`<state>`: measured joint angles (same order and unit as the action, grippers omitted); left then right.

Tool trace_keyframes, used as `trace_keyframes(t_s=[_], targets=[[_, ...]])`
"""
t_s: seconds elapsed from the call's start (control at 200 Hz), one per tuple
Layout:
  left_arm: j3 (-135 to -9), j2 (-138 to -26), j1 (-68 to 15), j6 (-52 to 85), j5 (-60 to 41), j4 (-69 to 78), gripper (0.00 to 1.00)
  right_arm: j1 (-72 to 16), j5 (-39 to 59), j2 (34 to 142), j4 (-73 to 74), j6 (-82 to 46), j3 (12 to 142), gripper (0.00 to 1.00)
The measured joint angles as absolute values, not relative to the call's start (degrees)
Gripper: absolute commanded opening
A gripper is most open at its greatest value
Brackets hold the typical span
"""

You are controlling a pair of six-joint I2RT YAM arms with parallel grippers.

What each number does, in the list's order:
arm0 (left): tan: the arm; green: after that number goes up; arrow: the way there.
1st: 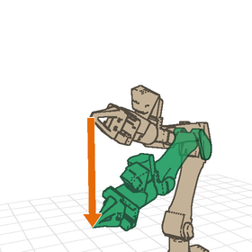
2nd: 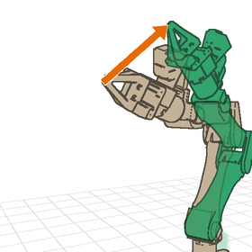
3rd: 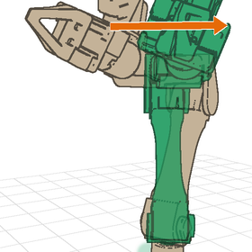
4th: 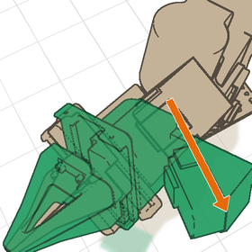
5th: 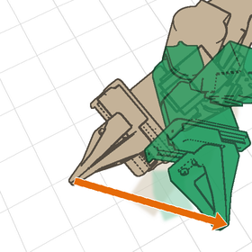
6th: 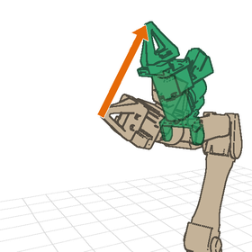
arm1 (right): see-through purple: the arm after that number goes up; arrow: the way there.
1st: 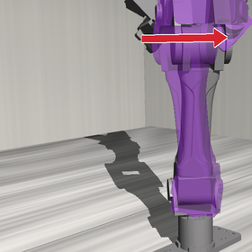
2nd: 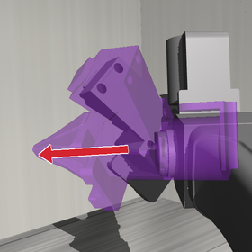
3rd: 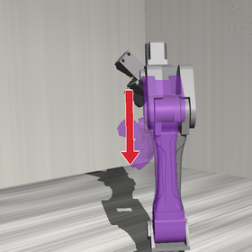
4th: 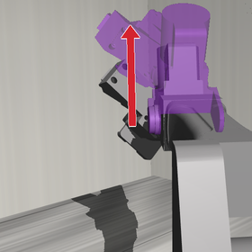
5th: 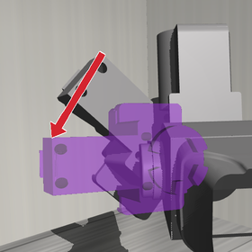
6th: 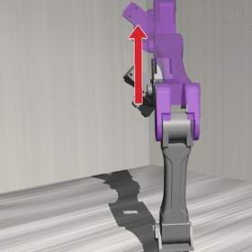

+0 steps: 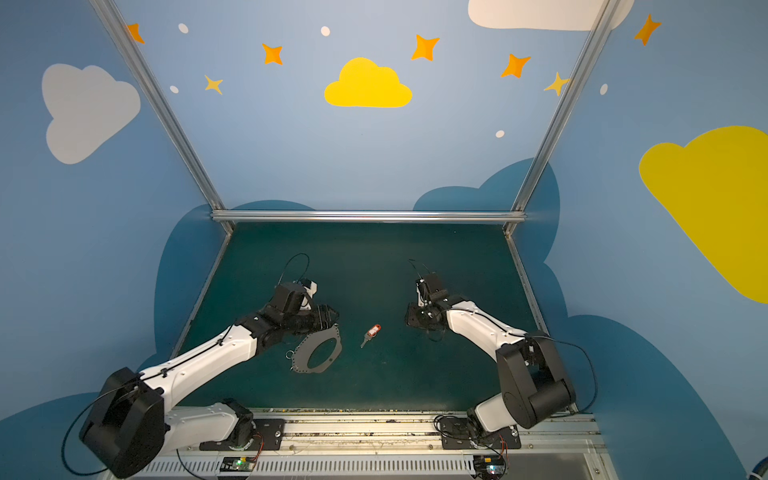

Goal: Put the keys on the keyring
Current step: 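Reach the right gripper to the red-tag key while the left arm moves toward the plate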

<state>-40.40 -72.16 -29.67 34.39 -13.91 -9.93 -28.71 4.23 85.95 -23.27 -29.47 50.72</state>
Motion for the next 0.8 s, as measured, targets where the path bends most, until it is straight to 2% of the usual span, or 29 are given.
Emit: trace_keyframes(t_s=[0.105,0.225,0.616,0.801], targets=[[-40.4,-72.9,-30.0,34.4,-12.9,-10.3,0.66,-31.7,-0.2,89.5,-25.0,-28.8,55.5,0.44],[-40.6,-72.9,-30.1,34.4,-11.7,-10.6,0.66,-35.2,-1.0,92.8,-25.7,-27.9,59.1,0.43],[-40.7,-72.0,-30.1,35.1,-9.5,-12.4,0.66,-40.7,12.0,99.7,-21.1,-26.3,60.7,0.43],[-40.7,-72.0,-30.1,35.9,-9.5,-12.9,0.66,-41.2,14.9,102.4,-19.4,-25.8,60.7,0.44]])
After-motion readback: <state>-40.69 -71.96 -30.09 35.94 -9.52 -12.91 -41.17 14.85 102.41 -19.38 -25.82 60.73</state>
